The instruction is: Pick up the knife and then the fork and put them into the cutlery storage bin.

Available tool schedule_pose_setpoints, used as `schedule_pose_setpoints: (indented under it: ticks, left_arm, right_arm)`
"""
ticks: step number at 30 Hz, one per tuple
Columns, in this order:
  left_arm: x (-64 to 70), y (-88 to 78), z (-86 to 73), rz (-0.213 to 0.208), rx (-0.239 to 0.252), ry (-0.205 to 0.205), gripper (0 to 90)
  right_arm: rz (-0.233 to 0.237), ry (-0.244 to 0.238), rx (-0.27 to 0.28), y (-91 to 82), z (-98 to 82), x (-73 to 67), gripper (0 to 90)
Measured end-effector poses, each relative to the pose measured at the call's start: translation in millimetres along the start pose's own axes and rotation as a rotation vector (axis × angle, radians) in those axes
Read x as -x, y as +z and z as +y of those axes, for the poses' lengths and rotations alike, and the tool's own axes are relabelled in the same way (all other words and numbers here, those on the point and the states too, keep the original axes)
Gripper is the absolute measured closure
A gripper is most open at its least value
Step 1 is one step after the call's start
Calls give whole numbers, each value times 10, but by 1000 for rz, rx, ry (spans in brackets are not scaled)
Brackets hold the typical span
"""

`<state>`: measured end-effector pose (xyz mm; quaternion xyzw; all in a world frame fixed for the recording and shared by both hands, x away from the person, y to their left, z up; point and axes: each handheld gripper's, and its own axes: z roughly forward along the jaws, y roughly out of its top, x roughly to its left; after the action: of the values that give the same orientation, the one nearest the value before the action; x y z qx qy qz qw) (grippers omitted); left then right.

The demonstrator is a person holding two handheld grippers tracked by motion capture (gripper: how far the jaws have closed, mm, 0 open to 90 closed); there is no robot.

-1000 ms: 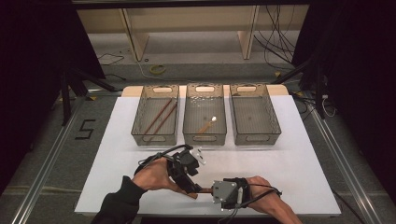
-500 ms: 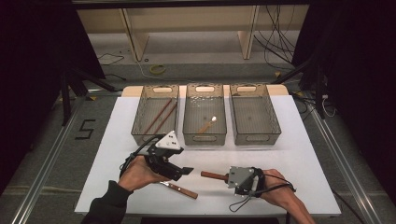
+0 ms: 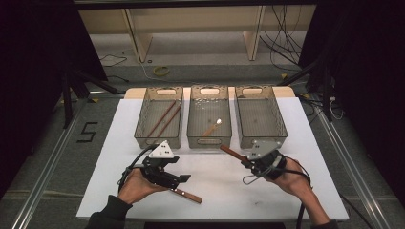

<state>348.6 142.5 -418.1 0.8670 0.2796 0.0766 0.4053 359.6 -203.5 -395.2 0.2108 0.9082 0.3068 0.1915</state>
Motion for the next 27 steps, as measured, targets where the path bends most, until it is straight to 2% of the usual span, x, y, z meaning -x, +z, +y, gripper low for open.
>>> schedule_pose_setpoints:
  ticks: [9,17,23,27]
  left_arm:
    - [-54,-49,-163,35,66,-49,215]
    - [-81,-29,-288,54,88,-76,209]
    - [-86,-17,-333,57,90,-76,196]
    - [-86,-16,-359,55,99,-72,185]
  right_arm:
    - [-37,188,41,-96,115,484,776]
    - [-77,323,41,-44,217,858,776]
    - [-93,381,52,-29,350,1122,775]
    - [-109,402,47,11,439,1258,775]
